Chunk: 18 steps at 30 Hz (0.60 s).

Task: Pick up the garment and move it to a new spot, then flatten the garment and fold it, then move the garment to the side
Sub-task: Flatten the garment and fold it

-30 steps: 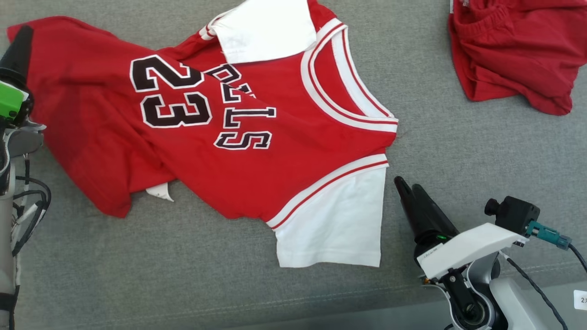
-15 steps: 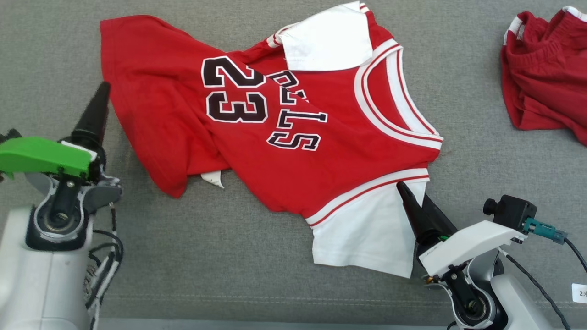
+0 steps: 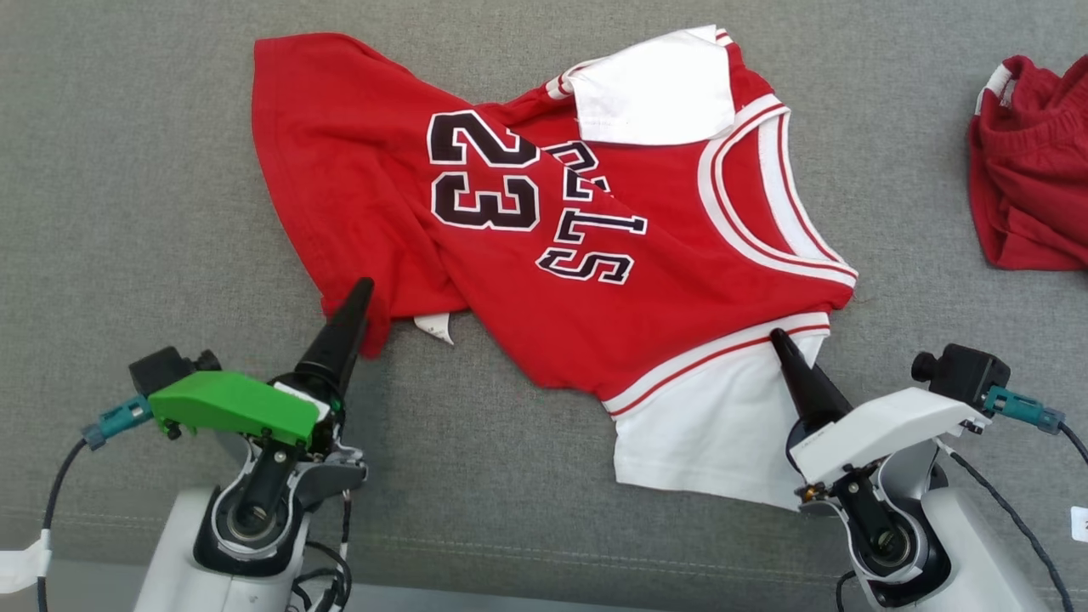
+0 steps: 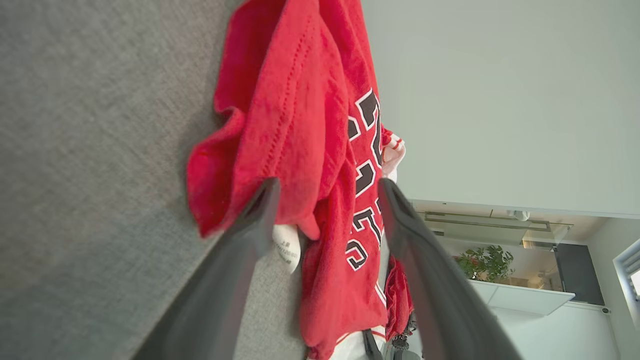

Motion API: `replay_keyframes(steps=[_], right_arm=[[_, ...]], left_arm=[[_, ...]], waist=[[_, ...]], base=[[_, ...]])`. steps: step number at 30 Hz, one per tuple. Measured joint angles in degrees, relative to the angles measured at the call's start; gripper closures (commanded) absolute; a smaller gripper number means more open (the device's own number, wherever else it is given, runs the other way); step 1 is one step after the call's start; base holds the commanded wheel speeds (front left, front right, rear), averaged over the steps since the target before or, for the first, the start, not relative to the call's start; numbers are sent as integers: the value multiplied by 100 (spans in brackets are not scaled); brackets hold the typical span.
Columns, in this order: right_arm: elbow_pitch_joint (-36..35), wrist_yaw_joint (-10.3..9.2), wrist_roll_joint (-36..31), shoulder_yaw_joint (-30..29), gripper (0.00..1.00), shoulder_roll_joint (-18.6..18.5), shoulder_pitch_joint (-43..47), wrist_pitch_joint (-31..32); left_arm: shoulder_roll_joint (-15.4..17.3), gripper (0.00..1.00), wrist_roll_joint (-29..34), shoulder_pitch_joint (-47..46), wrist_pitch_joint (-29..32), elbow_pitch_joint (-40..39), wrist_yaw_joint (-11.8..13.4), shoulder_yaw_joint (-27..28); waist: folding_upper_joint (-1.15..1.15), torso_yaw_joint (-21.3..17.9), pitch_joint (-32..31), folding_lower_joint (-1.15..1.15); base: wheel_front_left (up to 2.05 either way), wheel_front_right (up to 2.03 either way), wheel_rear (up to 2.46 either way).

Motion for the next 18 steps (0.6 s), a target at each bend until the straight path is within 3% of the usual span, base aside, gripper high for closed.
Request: replay_keyframes(steps=[5, 11, 18], right_arm=[[-116, 8, 8, -125, 100, -33, -156, -26], [-815, 109, 8, -258, 100, -258, -910, 37], [-1370, 90, 14, -460, 100, -548, -1655, 411]], left_arm=[[-42, 0, 3, 249, 22, -223, -7, -235], [-45, 0, 12, 441, -8, -460, -47, -405], [-105, 0, 67, 544, 149, -543, -49, -1158]], waist=[[0, -20, -38, 0], [0, -32, -145, 0], [0, 127, -238, 0]], base=[[0, 0, 0], [0, 0, 0], [0, 0, 0]])
